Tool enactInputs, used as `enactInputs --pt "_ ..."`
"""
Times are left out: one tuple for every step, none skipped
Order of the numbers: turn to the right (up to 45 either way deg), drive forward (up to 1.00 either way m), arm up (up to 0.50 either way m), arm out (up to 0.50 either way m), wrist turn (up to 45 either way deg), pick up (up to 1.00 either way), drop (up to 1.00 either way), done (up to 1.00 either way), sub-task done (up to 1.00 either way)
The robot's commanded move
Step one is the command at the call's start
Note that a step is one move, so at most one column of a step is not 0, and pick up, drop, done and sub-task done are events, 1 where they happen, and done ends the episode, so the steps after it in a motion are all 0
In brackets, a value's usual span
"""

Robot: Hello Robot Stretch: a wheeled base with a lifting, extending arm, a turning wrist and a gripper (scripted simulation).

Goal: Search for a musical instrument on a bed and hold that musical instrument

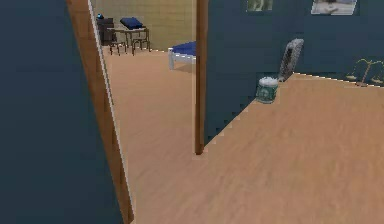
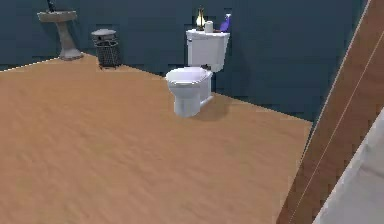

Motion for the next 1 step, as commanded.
enactInputs --pt "0.0 1.00 0.00 0.00 0.0 0.00 0.00 0.00 0.00"
